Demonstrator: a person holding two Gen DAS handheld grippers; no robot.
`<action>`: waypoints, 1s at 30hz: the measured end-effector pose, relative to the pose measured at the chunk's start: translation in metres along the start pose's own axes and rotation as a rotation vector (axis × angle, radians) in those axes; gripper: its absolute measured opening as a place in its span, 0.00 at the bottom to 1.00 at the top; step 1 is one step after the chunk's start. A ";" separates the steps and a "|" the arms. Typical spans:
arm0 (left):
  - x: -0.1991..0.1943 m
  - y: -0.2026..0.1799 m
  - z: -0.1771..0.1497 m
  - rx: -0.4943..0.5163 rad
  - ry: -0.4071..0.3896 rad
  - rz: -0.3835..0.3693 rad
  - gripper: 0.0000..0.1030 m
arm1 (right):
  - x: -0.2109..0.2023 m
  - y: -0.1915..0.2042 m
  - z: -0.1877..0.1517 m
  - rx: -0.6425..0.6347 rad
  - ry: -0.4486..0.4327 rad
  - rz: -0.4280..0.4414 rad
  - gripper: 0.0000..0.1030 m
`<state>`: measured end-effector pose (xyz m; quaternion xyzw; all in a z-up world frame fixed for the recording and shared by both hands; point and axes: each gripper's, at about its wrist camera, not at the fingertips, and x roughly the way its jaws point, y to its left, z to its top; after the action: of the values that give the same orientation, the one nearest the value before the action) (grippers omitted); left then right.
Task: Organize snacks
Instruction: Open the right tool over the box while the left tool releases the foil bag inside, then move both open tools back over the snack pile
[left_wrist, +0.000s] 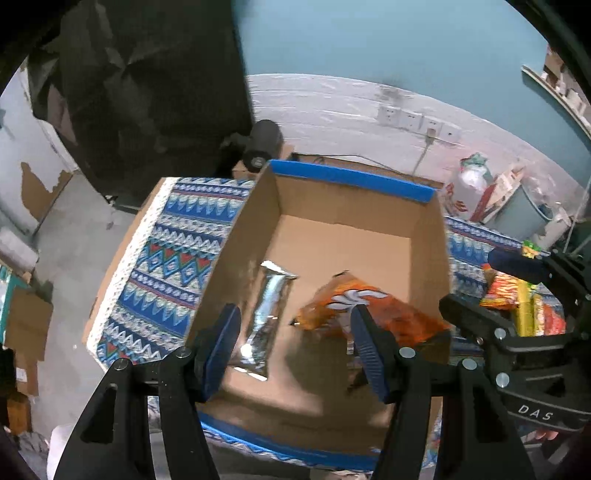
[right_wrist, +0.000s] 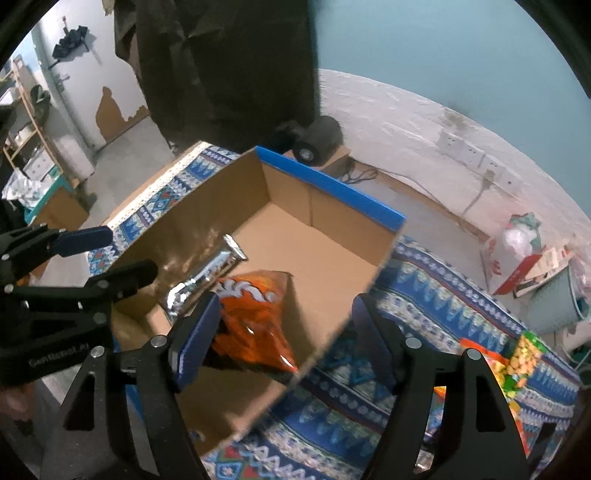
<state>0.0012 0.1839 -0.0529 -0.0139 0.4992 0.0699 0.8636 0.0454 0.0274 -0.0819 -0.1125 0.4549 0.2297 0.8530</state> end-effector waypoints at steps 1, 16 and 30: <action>-0.001 -0.006 0.001 0.009 -0.001 -0.008 0.62 | -0.003 -0.004 -0.003 0.001 -0.002 -0.005 0.72; -0.011 -0.095 -0.002 0.168 -0.005 -0.105 0.62 | -0.052 -0.086 -0.057 0.141 0.036 -0.120 0.72; -0.011 -0.186 -0.012 0.314 0.034 -0.198 0.62 | -0.094 -0.177 -0.128 0.334 0.062 -0.232 0.74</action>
<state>0.0108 -0.0024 -0.0579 0.0708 0.5147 -0.0942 0.8492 -0.0049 -0.2044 -0.0790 -0.0280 0.4966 0.0476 0.8662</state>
